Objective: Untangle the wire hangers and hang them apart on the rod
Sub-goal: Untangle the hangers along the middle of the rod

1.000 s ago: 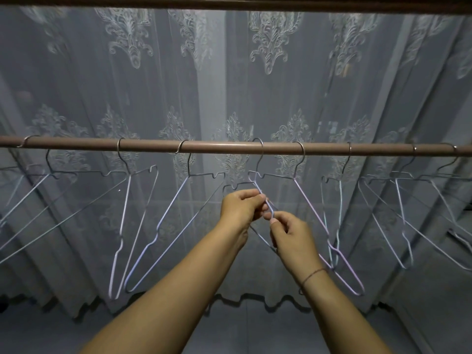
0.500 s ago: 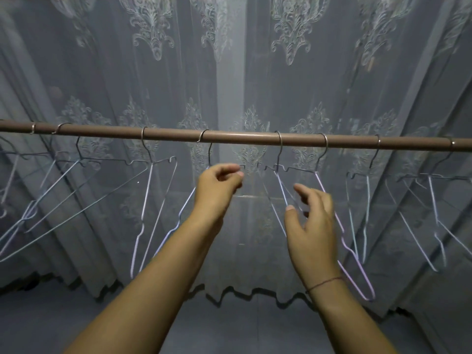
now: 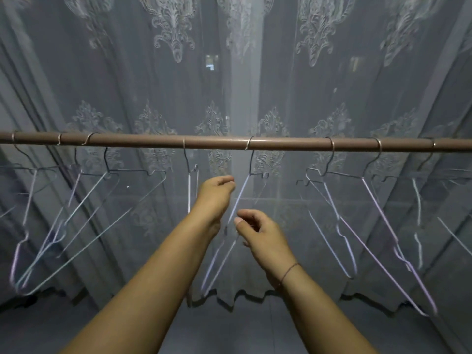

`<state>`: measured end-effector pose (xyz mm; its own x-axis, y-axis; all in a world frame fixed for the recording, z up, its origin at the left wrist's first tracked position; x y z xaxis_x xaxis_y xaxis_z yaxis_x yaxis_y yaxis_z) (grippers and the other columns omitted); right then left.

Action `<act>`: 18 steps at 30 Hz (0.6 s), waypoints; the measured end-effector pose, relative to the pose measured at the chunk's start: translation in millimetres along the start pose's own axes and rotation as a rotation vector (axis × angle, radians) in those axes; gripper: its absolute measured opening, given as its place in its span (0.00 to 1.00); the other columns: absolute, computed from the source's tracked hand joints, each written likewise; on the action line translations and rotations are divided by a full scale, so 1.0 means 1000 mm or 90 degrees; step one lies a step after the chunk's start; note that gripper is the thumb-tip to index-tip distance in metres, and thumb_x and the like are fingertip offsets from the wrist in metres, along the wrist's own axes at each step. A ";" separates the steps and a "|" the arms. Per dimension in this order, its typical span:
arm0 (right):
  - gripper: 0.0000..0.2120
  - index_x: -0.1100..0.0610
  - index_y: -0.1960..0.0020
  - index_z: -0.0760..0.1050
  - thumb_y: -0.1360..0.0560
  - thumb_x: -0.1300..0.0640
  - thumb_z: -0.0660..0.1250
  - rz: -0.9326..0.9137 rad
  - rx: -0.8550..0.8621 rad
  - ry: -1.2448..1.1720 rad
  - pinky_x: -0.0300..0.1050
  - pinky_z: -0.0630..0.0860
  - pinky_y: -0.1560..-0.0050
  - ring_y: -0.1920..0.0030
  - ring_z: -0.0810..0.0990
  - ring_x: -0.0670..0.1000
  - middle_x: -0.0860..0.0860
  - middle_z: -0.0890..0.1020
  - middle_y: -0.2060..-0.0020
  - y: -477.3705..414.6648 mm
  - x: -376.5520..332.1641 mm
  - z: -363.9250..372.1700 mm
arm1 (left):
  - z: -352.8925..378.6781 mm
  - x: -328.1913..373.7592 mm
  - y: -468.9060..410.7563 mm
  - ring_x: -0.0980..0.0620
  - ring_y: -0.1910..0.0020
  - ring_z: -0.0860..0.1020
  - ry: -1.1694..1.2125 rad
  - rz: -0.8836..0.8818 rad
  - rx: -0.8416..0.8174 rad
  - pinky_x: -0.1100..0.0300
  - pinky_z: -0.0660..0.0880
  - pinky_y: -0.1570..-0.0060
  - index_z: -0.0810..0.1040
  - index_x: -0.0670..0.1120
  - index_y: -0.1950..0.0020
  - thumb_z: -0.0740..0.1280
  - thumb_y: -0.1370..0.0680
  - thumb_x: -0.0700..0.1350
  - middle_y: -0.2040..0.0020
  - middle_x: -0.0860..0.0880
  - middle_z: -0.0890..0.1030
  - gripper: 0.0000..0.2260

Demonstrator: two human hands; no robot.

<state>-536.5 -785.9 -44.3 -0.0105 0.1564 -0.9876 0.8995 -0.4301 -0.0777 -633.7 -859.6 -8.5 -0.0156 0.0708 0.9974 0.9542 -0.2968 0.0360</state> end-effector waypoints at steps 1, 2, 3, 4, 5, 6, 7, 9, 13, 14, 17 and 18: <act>0.11 0.56 0.44 0.75 0.25 0.56 0.64 0.010 0.006 -0.023 0.36 0.73 0.55 0.57 0.76 0.44 0.49 0.79 0.56 -0.002 0.001 0.007 | 0.000 -0.005 -0.003 0.46 0.42 0.77 0.017 -0.024 -0.025 0.54 0.71 0.39 0.75 0.40 0.37 0.61 0.23 0.38 0.43 0.42 0.80 0.14; 0.10 0.57 0.45 0.75 0.26 0.57 0.64 0.011 0.015 -0.041 0.34 0.72 0.58 0.59 0.76 0.44 0.48 0.79 0.59 -0.004 0.001 0.015 | 0.000 -0.009 -0.003 0.47 0.49 0.78 0.045 -0.044 -0.049 0.57 0.75 0.46 0.75 0.39 0.39 0.61 0.23 0.37 0.49 0.42 0.80 0.13; 0.08 0.58 0.47 0.76 0.26 0.58 0.64 0.006 0.024 -0.053 0.34 0.71 0.61 0.62 0.75 0.44 0.47 0.78 0.63 -0.004 0.000 0.021 | 0.000 -0.013 -0.003 0.49 0.56 0.77 0.078 -0.064 -0.070 0.60 0.77 0.57 0.75 0.39 0.42 0.61 0.23 0.37 0.55 0.43 0.79 0.11; 0.08 0.59 0.48 0.76 0.26 0.59 0.64 -0.002 0.034 -0.063 0.34 0.70 0.63 0.64 0.75 0.44 0.47 0.77 0.66 -0.005 -0.001 0.027 | 0.000 -0.016 -0.003 0.50 0.61 0.76 0.104 -0.082 -0.087 0.63 0.76 0.65 0.74 0.40 0.44 0.61 0.23 0.36 0.59 0.45 0.78 0.09; 0.07 0.59 0.49 0.76 0.26 0.60 0.65 -0.008 0.045 -0.071 0.35 0.69 0.64 0.64 0.74 0.46 0.48 0.77 0.67 -0.006 -0.001 0.031 | 0.000 -0.018 -0.004 0.51 0.64 0.76 0.124 -0.096 -0.101 0.63 0.75 0.70 0.73 0.40 0.45 0.60 0.23 0.36 0.61 0.45 0.78 0.08; 0.07 0.60 0.49 0.76 0.27 0.61 0.65 -0.013 0.054 -0.077 0.36 0.68 0.65 0.64 0.74 0.48 0.51 0.76 0.67 -0.006 -0.001 0.033 | 0.000 -0.020 -0.004 0.52 0.66 0.77 0.144 -0.106 -0.113 0.64 0.75 0.72 0.73 0.39 0.44 0.60 0.23 0.36 0.61 0.45 0.78 0.08; 0.07 0.60 0.50 0.75 0.27 0.63 0.65 -0.019 0.061 -0.080 0.36 0.68 0.65 0.64 0.73 0.50 0.54 0.76 0.66 -0.006 -0.001 0.035 | 0.001 -0.021 -0.005 0.53 0.67 0.78 0.164 -0.112 -0.125 0.65 0.75 0.74 0.73 0.39 0.43 0.60 0.23 0.35 0.61 0.44 0.78 0.09; 0.06 0.60 0.51 0.75 0.27 0.64 0.64 -0.030 0.075 -0.078 0.34 0.67 0.69 0.65 0.71 0.52 0.58 0.74 0.66 -0.006 -0.002 0.036 | 0.005 -0.019 -0.004 0.54 0.67 0.78 0.187 -0.113 -0.153 0.68 0.74 0.77 0.74 0.39 0.43 0.59 0.23 0.34 0.62 0.44 0.79 0.09; 0.05 0.59 0.53 0.75 0.26 0.65 0.62 -0.052 0.098 -0.077 0.31 0.64 0.74 0.71 0.69 0.47 0.56 0.73 0.69 -0.008 -0.007 0.029 | 0.014 -0.010 -0.003 0.55 0.65 0.77 0.187 -0.099 -0.199 0.69 0.74 0.75 0.76 0.41 0.47 0.60 0.23 0.33 0.61 0.46 0.79 0.08; 0.05 0.59 0.52 0.75 0.26 0.65 0.62 -0.058 0.099 -0.073 0.30 0.64 0.74 0.73 0.69 0.45 0.55 0.74 0.71 -0.011 -0.010 0.026 | 0.016 -0.007 -0.004 0.56 0.66 0.78 0.189 -0.094 -0.202 0.68 0.74 0.75 0.76 0.41 0.50 0.61 0.24 0.33 0.62 0.46 0.79 0.07; 0.06 0.59 0.54 0.75 0.25 0.65 0.60 -0.075 0.099 -0.067 0.29 0.63 0.75 0.77 0.68 0.40 0.51 0.73 0.74 -0.020 -0.023 0.016 | 0.022 0.004 -0.012 0.60 0.77 0.76 0.196 -0.081 -0.191 0.68 0.73 0.75 0.76 0.44 0.60 0.62 0.24 0.32 0.65 0.46 0.78 0.09; 0.06 0.59 0.54 0.75 0.25 0.65 0.59 -0.078 0.095 -0.064 0.29 0.63 0.76 0.78 0.67 0.40 0.51 0.73 0.74 -0.024 -0.028 0.013 | 0.025 0.007 -0.015 0.60 0.79 0.75 0.201 -0.078 -0.185 0.68 0.72 0.75 0.75 0.44 0.61 0.62 0.25 0.31 0.66 0.46 0.77 0.10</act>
<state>-563.1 -791.2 -16.9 -0.1658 0.1284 -0.9778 0.8140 -0.5419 -0.2092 -640.3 -830.6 -3.2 -0.2561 -0.1589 0.9535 0.8171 -0.5627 0.1257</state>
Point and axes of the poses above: each hand's wrist, its own y-axis away from the middle knuckle, its own z-axis out of the palm, x = y × z, the point moved 9 cm from there along -y, towards the middle knuckle
